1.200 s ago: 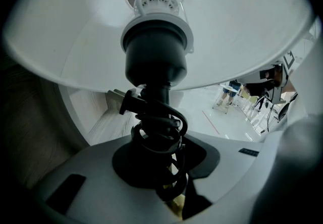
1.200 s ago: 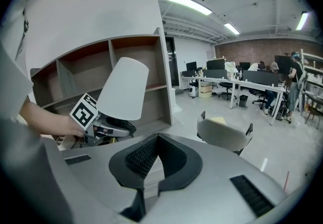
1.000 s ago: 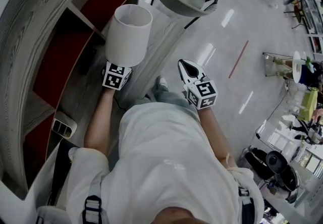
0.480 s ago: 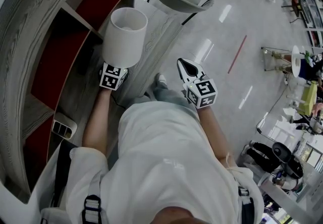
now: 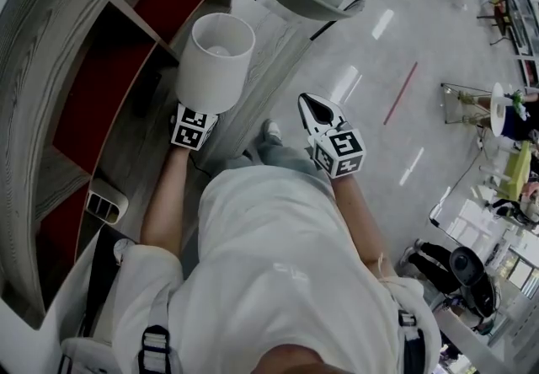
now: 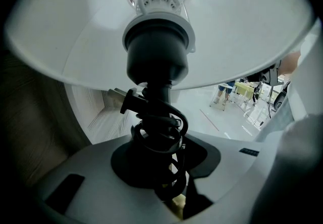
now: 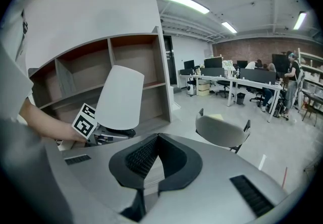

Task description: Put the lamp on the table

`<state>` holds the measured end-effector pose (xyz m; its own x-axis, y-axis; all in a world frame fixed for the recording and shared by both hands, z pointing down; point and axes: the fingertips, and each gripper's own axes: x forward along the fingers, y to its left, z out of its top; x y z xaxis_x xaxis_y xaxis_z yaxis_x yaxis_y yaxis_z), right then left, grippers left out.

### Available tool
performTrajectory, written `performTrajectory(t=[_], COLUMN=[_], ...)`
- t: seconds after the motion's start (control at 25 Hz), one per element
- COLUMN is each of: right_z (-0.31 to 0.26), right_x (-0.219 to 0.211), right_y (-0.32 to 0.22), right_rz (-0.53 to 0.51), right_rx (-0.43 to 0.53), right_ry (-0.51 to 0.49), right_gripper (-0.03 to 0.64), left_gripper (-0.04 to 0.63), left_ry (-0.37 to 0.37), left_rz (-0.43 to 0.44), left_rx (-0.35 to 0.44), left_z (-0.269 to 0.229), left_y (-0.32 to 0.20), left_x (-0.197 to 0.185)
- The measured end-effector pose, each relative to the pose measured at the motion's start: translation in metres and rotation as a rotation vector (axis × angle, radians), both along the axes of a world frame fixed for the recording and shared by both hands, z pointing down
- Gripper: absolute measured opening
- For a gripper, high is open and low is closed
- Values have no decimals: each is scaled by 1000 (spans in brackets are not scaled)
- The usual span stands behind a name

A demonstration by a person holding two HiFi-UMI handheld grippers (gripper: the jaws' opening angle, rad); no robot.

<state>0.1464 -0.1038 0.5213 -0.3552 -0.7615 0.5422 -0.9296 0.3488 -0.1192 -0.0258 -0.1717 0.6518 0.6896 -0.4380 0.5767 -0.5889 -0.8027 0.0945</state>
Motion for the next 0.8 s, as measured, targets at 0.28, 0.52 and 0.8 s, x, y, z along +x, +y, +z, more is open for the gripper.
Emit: performTrajectory(t=[0.28,0.52,0.8], right_z=[5,6,7], right_x=[-9,-17,-32], right_y=[-4,-10,-16], right_rz=[-44,-86,-136], right_rx=[-9,-10,-9], right_ry=[-8,-13,-14], right_gripper=[29,29,29], left_gripper=[143,181,212], left_ry=[-18,-35,-44], left_rz=[-42,-75,-102], left_rx=[30,22,-2], left_z=[-11,-6,4], left_y=[0,6,20], left_x=[-11,-22,-37])
